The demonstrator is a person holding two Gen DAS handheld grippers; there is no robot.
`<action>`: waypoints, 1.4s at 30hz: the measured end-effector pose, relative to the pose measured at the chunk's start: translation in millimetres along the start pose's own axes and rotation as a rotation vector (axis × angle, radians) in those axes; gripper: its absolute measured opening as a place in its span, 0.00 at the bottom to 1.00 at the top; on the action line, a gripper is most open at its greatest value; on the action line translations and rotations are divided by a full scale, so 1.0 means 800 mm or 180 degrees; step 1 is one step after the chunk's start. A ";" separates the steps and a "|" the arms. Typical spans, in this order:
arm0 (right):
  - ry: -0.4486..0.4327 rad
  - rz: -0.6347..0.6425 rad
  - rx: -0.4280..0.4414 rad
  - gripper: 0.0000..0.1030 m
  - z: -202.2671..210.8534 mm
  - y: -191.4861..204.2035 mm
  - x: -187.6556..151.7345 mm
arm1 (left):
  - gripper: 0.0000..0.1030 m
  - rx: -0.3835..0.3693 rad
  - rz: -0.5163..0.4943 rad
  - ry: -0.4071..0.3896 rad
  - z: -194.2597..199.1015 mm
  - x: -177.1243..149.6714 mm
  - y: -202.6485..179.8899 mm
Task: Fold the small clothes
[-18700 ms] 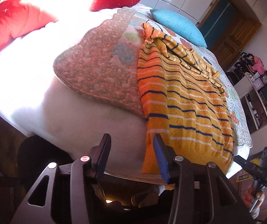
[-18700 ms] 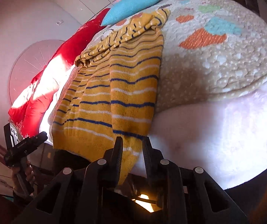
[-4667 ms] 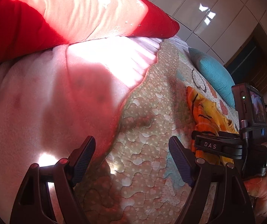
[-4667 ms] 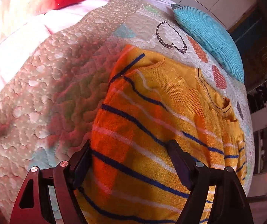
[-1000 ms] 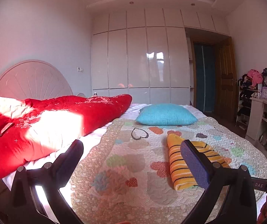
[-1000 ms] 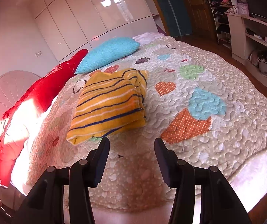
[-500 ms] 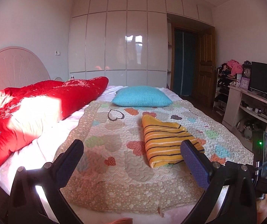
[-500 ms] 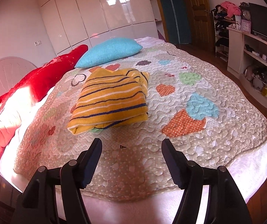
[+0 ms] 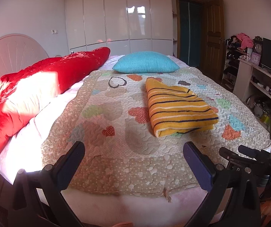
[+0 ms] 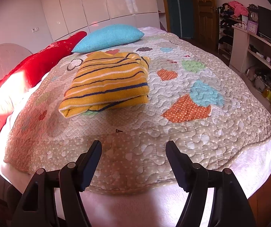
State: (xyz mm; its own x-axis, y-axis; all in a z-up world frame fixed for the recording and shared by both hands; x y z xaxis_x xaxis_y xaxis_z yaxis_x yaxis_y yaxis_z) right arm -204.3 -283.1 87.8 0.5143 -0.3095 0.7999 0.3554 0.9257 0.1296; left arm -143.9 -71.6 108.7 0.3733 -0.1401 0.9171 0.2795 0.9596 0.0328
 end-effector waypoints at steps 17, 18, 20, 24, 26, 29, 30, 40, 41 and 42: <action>0.0093 0.0094 -0.0071 0.75 -0.004 0.004 -0.012 | 1.00 0.0060 0.0094 0.0409 -0.030 -0.030 0.003; 0.0103 0.0096 -0.0072 0.75 -0.005 0.004 -0.012 | 1.00 0.0053 0.0092 0.0424 -0.031 -0.031 0.003; 0.0119 0.0104 -0.0071 0.76 -0.007 0.005 -0.014 | 1.00 0.0015 0.0108 0.0460 -0.033 -0.033 0.003; 0.0125 0.0128 -0.0058 0.76 -0.008 0.009 -0.015 | 1.00 -0.0002 0.0119 0.0525 -0.037 -0.037 0.002; 0.0122 0.0143 -0.0056 0.76 -0.007 0.010 -0.015 | 1.00 0.0004 0.0127 0.0547 -0.038 -0.038 0.002; 0.0112 0.0175 -0.0057 0.76 -0.007 0.012 -0.015 | 1.00 0.0030 0.0140 0.0563 -0.039 -0.039 0.004; 0.0108 0.0189 -0.0065 0.77 -0.006 0.013 -0.016 | 1.00 0.0033 0.0143 0.0574 -0.040 -0.040 0.004; 0.0103 0.0294 -0.0092 0.78 -0.007 0.017 -0.020 | 1.00 0.0024 0.0129 0.0683 -0.047 -0.051 0.001; 0.0106 0.0293 -0.0093 0.78 -0.007 0.017 -0.021 | 1.00 0.0027 0.0127 0.0686 -0.047 -0.052 0.001; 0.0107 0.0291 -0.0094 0.78 -0.007 0.017 -0.021 | 1.00 0.0032 0.0129 0.0684 -0.047 -0.052 0.001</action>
State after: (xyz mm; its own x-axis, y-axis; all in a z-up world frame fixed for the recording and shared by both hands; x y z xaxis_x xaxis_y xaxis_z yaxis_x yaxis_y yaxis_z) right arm -203.6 -266.8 73.0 0.5713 -0.2317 0.7873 0.3285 0.9437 0.0394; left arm -125.8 -74.1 55.7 0.5643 -0.1490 0.8120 0.2520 0.9677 0.0025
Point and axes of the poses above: each gripper's, at about its wrist camera, not at the fingertips, and z roughly against the way its jaws point, y to its left, x to its top, the point moved 3 cm from there along -z, roughly the way its jaws point, and after that the axes turned 12 degrees about -y, right-handed, at the moved point
